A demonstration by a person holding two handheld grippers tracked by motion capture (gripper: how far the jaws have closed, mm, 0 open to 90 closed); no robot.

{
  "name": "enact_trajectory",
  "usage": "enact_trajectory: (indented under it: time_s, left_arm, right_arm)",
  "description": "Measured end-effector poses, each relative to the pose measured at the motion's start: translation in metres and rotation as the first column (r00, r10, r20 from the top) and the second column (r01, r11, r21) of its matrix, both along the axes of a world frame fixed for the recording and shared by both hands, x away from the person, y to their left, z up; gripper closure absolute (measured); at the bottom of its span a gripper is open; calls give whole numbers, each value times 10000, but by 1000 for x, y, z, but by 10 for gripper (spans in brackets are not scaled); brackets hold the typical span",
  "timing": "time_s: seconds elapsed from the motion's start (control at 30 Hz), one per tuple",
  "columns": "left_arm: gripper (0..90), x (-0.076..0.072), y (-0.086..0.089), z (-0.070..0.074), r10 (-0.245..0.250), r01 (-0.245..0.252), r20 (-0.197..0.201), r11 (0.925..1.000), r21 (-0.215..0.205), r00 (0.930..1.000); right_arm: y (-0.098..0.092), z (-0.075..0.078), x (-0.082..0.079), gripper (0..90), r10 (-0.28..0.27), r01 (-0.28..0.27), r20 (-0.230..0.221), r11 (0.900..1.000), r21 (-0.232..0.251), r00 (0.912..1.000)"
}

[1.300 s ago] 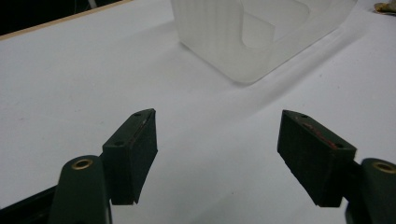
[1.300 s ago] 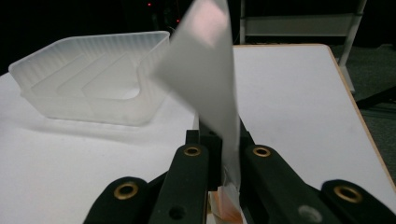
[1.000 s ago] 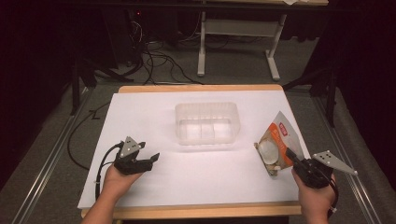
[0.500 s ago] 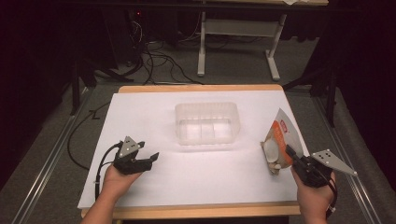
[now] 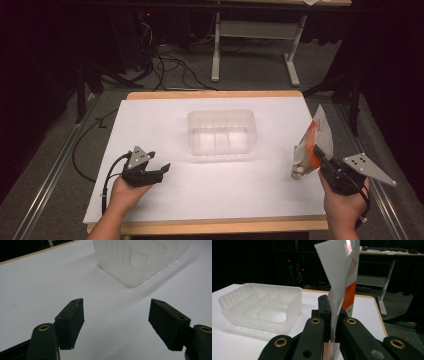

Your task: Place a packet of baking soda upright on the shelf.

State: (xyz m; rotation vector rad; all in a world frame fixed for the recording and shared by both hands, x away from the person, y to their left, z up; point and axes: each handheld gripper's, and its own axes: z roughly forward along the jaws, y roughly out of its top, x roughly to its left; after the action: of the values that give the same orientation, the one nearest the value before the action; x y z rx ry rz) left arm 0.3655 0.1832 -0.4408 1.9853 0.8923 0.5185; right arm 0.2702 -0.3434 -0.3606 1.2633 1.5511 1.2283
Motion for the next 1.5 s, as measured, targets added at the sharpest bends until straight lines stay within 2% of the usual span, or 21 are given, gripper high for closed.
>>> enact_trajectory:
  time_s: [0.3,0.37,0.63,0.83,0.97,1.03,1.07,1.2,1.5]
  left_arm:
    - [290,0,1,0,-3,3,22,10000,-38,10000]
    - [290,0,2,1,9,-8,46,10000,-96,10000]
    - [290,-1,2,2,4,-3,73,9999,-140,10000]
    - [290,-1,2,2,5,-4,75,9999,-158,10000]
    - [290,-1,3,2,-7,9,84,9998,-187,10000]
    - [290,-1,3,2,4,-2,86,9997,-225,10000]
    - [290,-1,3,2,3,-1,90,9997,-229,10000]
    - [290,-1,3,2,-14,16,92,9997,-234,10000]
    - [290,-1,3,3,-40,43,98,9995,-318,9999]
  right_arm:
    - [9,18,15,900,99,-92,253,9996,-259,9996]
    - [18,25,21,900,236,-228,332,9994,-243,9992]
    - [46,36,36,900,683,-668,529,9973,-307,9963]
    - [65,44,44,900,1025,-1002,682,9943,-356,9924]
    - [84,51,53,900,1343,-1323,840,9908,-282,9874]
    - [87,52,54,900,1389,-1366,850,9901,-327,9866]
    - [94,54,58,900,1531,-1506,896,9880,-348,9841]
    - [104,57,61,900,1661,-1639,920,9860,-310,9818]
    - [138,58,79,900,2192,-2163,917,9755,-403,9714]
